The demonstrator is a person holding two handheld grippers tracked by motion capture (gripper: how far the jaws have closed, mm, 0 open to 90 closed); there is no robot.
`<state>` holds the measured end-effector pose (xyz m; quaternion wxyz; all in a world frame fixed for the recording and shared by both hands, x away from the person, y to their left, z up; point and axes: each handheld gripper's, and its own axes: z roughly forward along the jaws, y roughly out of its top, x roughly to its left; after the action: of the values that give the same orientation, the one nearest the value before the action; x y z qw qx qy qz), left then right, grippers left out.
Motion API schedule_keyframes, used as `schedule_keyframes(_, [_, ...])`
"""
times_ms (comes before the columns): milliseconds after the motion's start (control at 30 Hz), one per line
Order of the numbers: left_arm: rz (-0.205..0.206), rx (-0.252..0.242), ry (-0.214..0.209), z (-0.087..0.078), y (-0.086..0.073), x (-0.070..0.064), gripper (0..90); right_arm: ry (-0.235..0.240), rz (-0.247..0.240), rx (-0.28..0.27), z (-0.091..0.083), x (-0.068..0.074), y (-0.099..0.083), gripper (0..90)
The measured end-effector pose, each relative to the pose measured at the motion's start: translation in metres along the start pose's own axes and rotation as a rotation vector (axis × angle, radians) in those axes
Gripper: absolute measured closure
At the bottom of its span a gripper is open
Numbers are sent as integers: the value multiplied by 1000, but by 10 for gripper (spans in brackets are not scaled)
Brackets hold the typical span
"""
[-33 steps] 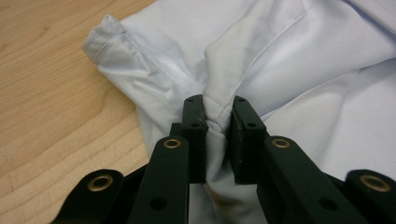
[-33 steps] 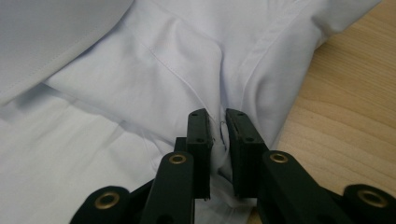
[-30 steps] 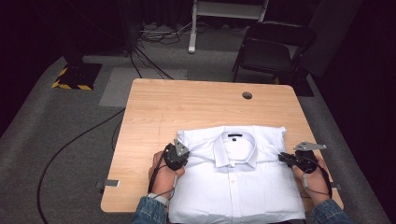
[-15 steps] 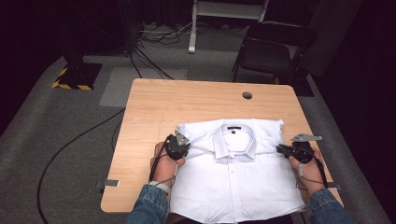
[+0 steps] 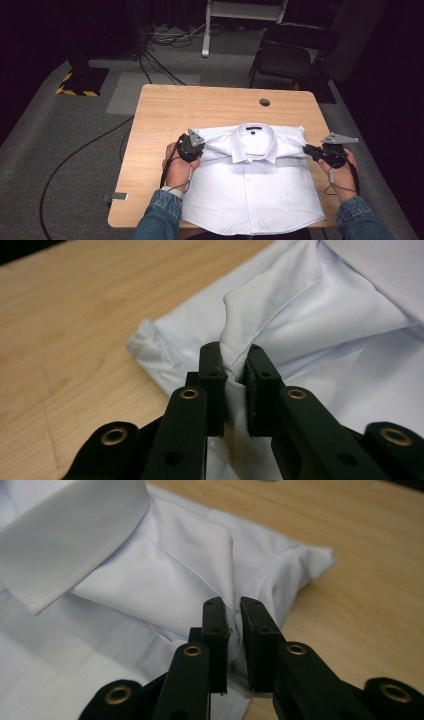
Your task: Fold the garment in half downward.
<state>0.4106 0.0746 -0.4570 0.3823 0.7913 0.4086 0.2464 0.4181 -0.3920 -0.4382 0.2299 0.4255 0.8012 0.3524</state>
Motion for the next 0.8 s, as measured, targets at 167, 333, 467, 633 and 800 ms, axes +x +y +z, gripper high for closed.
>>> schedule_keyframes(167, [16, -49, 17, -34, 17, -7, 810, 6, -18, -56, -35, 4, 17, 817])
schedule_keyframes(333, [14, -77, -92, -98, 8, -25, 800, 52, -63, -114, -86, 24, 12, 817])
schedule_keyframes(467, [-130, -72, -269, -141, -31, -31, 490, 300, -29, -51, -127, 34, -25, 456])
schedule_keyframes(633, [-216, -133, -216, -150, -51, -19, 433, 320, 77, -156, -145, 25, -43, 323])
schedule_keyframes(800, [-138, -78, -162, -124, -50, -26, 421, 288, 91, -158, -122, 22, -45, 292])
